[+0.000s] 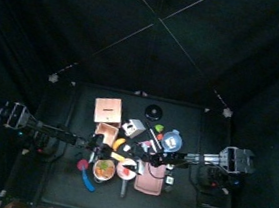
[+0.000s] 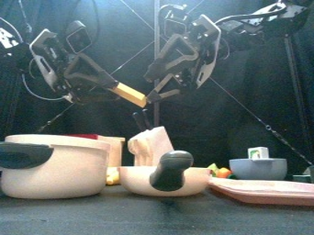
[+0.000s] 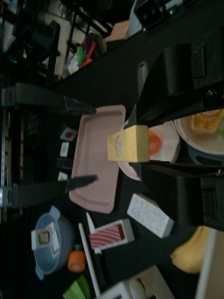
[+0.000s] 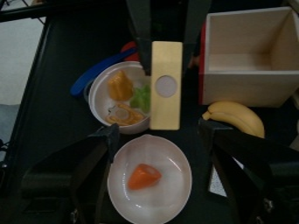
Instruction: Put egg block in drawer
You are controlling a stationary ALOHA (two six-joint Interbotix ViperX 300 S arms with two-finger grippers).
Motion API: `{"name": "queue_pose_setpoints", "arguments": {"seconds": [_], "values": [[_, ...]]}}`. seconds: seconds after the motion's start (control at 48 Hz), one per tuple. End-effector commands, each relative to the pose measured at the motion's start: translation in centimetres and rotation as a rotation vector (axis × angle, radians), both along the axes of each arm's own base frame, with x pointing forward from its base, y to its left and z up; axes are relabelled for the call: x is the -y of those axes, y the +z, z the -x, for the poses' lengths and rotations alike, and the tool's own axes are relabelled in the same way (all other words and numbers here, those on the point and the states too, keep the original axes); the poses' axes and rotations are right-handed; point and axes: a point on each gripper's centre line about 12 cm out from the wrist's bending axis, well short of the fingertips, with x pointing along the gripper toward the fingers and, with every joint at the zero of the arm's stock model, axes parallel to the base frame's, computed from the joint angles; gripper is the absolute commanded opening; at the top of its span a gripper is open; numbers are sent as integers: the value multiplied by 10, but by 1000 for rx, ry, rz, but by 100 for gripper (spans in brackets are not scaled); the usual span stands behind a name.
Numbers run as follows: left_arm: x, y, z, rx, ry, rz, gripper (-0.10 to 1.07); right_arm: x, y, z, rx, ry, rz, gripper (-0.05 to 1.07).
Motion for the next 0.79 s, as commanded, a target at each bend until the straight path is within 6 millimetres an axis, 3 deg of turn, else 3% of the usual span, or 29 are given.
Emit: {"name": "queue_pose_setpoints", "arguments": {"seconds": [0.0, 0.312, 0.542, 0.771], "values": [[-3, 11, 9, 13, 18, 0, 52, 3, 9, 1, 22, -15, -6, 101], [-28, 4, 51, -124, 160, 19, 52, 10, -1, 15, -36, -101, -17, 101], [-47, -14, 60, -222, 251, 40, 52, 13, -8, 22, -71, -138, -28, 101], [-51, -22, 59, -258, 265, 45, 59, 13, -12, 22, -80, -138, -27, 101]]}}
